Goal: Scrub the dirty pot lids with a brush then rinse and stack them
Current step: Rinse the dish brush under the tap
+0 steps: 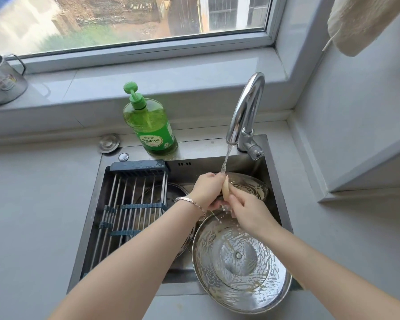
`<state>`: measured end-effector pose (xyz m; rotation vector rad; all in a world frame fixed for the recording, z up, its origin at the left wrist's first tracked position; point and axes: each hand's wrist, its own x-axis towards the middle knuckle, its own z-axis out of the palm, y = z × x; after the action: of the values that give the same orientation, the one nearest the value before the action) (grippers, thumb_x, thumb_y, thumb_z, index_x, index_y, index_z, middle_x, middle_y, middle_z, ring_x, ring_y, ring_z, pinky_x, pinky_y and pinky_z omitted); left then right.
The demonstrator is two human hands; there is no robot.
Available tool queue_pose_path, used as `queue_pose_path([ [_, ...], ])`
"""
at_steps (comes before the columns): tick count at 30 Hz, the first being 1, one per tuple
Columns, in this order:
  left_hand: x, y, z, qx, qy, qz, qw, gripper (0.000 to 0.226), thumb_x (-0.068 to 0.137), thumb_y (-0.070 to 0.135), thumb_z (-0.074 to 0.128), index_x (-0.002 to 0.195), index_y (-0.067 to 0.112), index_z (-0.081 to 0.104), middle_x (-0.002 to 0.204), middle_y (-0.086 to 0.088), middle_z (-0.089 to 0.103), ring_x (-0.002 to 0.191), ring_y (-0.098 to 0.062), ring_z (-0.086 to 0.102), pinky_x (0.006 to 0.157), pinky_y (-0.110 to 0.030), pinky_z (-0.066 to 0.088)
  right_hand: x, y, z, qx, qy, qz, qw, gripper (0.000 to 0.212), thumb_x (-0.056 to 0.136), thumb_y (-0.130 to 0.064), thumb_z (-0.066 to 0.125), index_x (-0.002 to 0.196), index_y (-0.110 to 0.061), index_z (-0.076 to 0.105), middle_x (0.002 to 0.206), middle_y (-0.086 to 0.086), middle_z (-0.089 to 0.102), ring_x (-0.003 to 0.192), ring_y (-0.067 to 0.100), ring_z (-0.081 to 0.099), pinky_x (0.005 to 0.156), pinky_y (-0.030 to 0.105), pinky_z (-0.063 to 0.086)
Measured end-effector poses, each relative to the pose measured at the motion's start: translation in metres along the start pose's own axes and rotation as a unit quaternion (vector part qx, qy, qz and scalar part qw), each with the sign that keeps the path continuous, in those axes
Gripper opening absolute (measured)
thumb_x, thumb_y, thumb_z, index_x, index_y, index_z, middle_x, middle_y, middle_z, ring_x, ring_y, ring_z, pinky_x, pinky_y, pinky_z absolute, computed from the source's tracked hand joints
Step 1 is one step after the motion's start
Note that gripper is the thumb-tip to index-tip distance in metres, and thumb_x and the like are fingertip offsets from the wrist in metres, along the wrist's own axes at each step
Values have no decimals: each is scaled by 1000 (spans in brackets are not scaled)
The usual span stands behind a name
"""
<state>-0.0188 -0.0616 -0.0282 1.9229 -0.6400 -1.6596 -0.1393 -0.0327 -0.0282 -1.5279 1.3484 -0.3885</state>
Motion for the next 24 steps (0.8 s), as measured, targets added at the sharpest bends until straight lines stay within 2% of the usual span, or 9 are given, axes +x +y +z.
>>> queue_pose_path([
  [2, 2, 3, -4, -2, 29, 26, 999, 16, 94, 23, 42, 88, 12, 51, 68, -7, 57, 44, -17, 59, 36, -14, 27, 22, 2, -16, 8, 53, 50, 997, 36, 99, -32, 38, 112, -11, 64, 88, -3, 64, 91, 17, 57, 75, 28, 43],
  [3, 3, 5, -6, -10, 42, 33, 999, 15, 94, 22, 41, 89, 10, 51, 68, -10, 60, 41, -16, 59, 34, -14, 25, 38, 5, -25, 34, 92, 93, 991, 43, 98, -37, 40, 101, -3, 65, 82, 3, 65, 82, 20, 57, 71, 30, 44],
  [6, 4, 7, -11, -14, 68, 31, 997, 16, 94, 19, 40, 85, 9, 49, 69, -15, 60, 41, -18, 59, 31, -14, 27, 86, 7, -49, 162, 110, 222, 955, 59, 93, -51, 44, 114, 3, 55, 87, 17, 66, 61, 19, 55, 56, 24, 48],
  [9, 4, 6, -9, 22, 66, 34, 997, 16, 93, 22, 41, 84, 11, 49, 65, -10, 57, 49, -23, 58, 33, -15, 28, 121, 11, -57, 186, 85, 287, 936, 64, 94, -55, 38, 131, -4, 46, 97, 16, 64, 64, 19, 59, 64, 24, 51],
  [11, 6, 4, -7, 39, 57, 36, 997, 16, 92, 24, 42, 86, 13, 50, 68, -10, 57, 56, -23, 54, 37, -17, 30, 136, 15, -59, 199, 85, 312, 925, 59, 97, -49, 36, 130, -1, 46, 116, 19, 60, 68, 21, 59, 58, 22, 51],
  [13, 8, 2, -6, 49, 58, 35, 997, 17, 92, 26, 43, 85, 14, 53, 73, -10, 58, 61, -22, 55, 40, -19, 33, 143, 19, -61, 220, 80, 322, 917, 46, 99, -39, 37, 118, 1, 50, 123, 17, 56, 65, 22, 54, 39, 17, 45],
  [15, 10, 2, -4, 49, 59, 35, 996, 21, 93, 24, 42, 79, 13, 53, 71, -12, 59, 59, -23, 57, 39, -18, 34, 149, 24, -62, 211, 81, 330, 917, 32, 100, -31, 37, 103, -2, 48, 113, 16, 55, 60, 21, 50, 26, 11, 34],
  [19, 11, 10, 1, 38, 45, 42, 997, 19, 96, 24, 42, 84, 11, 51, 66, -10, 58, 57, -23, 57, 32, -13, 31, 159, 30, -67, 181, 70, 353, 915, 34, 98, -29, 36, 72, -7, 42, 70, 6, 44, 50, 15, 40, 25, 6, 22],
  [24, 17, 16, 8, 38, 47, 48, 997, 18, 94, 26, 44, 89, 10, 52, 74, -11, 58, 45, -15, 57, 40, -19, 36, 166, 41, -70, 174, 43, 372, 911, 32, 96, -26, 34, 66, -14, 35, 58, 1, 33, 39, 11, 31, 30, 5, 16],
])
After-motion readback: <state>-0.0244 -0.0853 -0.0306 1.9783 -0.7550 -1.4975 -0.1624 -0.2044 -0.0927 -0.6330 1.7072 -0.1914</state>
